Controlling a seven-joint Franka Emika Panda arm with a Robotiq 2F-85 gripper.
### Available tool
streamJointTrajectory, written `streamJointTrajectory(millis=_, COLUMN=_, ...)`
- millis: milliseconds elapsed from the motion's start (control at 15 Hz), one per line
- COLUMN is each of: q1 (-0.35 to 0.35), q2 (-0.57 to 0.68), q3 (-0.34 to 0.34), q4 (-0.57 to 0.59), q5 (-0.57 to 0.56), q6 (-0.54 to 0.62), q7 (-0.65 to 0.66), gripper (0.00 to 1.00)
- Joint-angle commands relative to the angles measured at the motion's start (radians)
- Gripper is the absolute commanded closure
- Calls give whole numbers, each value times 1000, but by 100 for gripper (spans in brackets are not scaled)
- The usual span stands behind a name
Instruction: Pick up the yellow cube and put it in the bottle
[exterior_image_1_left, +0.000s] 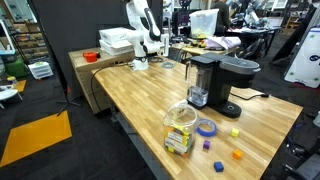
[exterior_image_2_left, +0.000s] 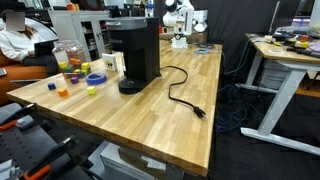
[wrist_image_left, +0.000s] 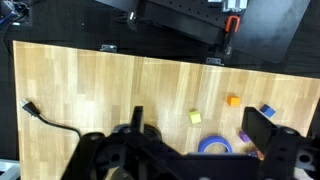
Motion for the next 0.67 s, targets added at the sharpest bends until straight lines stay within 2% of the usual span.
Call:
streamJointTrajectory(millis=0, q1=-10, q2=7, q3=17, q4=11, q5=4, q6=19, q7=2, gripper=0)
streamJointTrajectory(millis=133, q1=-9, q2=14, q3=66, q4=12, q5=-51, q6=59, q7=20, gripper=0)
streamJointTrajectory(millis=600, q1=58, q2=106, q3=183, q4=25, q5=-45, q6=170, q7=58, gripper=0)
